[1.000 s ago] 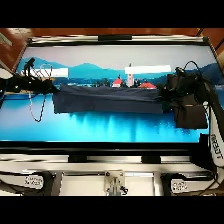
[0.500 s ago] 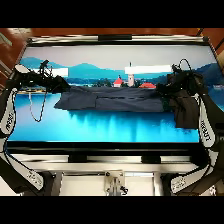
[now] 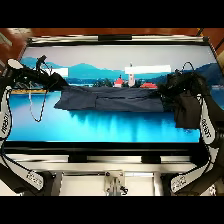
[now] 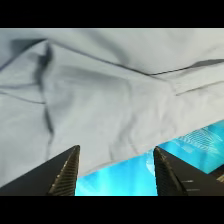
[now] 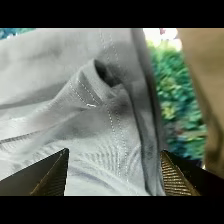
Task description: Fold the shirts.
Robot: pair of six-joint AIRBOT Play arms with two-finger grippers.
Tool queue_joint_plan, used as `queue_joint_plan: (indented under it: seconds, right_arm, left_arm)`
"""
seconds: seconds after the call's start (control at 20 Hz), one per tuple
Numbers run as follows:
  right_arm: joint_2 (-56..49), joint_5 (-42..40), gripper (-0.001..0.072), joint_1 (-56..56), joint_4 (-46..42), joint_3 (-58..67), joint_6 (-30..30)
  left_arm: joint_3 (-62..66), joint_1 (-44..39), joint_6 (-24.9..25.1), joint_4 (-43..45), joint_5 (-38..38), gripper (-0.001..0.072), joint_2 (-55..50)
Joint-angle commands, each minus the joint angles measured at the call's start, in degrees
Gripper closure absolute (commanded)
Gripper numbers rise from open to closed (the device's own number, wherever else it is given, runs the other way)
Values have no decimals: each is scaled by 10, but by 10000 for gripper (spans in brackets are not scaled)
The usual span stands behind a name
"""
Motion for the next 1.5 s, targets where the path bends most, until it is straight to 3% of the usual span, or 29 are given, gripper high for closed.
queue_joint_plan:
  seconds: [0.0, 0.1, 0.15, 0.3, 0.35, 0.5, 0.55, 0.65, 0.75, 1.1, 1.45]
  right_arm:
    - [-20, -3, 38, 8, 23, 0, 3]
    - [-27, -5, 41, 12, 26, 0, 9]
    - [-31, -8, 121, 15, 34, 0, 10]
    - [-39, -11, 609, 29, 43, 1, 10]
    - [-33, -14, 645, 31, 47, 1, 5]
    - [23, -31, 645, 32, 52, 0, -27]
    - [54, -39, 645, 32, 52, 1, -28]
    - [120, -54, 645, 32, 52, 1, -28]
    - [183, -74, 645, 32, 52, 0, -24]
    - [340, -170, 645, 32, 56, 0, 31]
    - [455, -201, 645, 32, 95, 0, 90]
  left_arm:
    - [1, -9, 11, -2, -7, 149, 16]
    - [1, -16, 13, -3, -7, 149, 19]
    - [1, -21, 13, -3, -6, 149, 20]
    - [1, -37, 12, -3, -6, 149, 20]
    - [1, -42, 12, -7, -7, 149, 21]
    - [0, -63, 12, -55, -7, 186, 21]
    - [0, -73, 12, -66, -7, 295, 20]
    - [-1, -107, 13, -67, -7, 600, 18]
    - [-1, -152, 13, -67, -1, 677, 12]
    - [-25, -279, -5, -96, 86, 677, 5]
    - [-87, -396, -9, -139, 201, 678, -12]
